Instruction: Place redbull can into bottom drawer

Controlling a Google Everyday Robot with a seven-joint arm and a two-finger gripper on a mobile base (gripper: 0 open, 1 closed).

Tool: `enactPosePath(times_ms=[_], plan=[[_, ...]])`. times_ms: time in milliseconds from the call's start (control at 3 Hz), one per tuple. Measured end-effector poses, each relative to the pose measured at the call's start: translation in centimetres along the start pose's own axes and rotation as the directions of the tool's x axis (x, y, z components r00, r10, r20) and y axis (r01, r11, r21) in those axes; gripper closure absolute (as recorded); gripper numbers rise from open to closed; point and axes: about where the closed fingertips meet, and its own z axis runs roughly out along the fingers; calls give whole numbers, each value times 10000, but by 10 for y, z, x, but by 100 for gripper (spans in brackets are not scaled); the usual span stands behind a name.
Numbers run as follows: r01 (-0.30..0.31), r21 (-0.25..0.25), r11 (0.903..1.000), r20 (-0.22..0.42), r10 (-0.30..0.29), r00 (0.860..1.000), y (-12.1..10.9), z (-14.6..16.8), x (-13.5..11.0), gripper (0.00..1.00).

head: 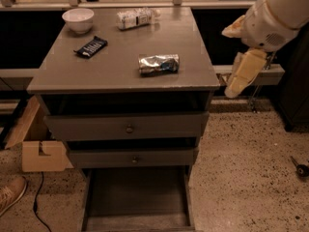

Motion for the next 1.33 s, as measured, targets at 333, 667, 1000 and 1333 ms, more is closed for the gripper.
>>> enactPosePath(times_ms=[333,667,1000,1333], plan=[[517,-8,9987,916,-514,9945,-41,34,-18,0],[693,-414,9967,727,-662,9952,-68,77,-48,0],[720,-851,9938,520,-677,9964,-79,106,-66,0],[245,-1596,9869,-337,-303,9990,-90,145,-73,0]])
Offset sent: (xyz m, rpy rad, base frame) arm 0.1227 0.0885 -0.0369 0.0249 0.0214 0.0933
